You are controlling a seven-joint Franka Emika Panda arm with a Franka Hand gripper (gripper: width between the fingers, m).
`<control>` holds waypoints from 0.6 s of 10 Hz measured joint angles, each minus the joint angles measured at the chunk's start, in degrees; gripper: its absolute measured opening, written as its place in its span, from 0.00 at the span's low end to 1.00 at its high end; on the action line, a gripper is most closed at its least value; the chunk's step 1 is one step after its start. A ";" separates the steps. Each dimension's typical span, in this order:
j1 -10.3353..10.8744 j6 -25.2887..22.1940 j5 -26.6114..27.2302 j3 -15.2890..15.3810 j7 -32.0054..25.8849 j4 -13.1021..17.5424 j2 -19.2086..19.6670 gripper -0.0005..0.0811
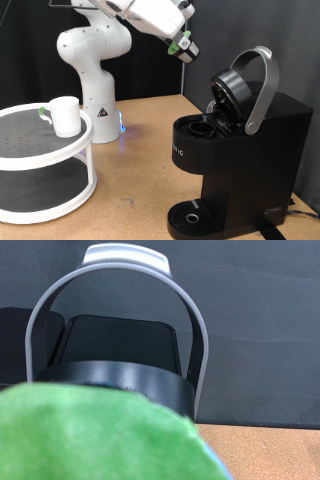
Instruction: Make a cup of coffee with the keurig machine
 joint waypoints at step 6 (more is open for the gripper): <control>0.39 7.48 -3.91 3.40 -0.25 -4.91 1.99 0.60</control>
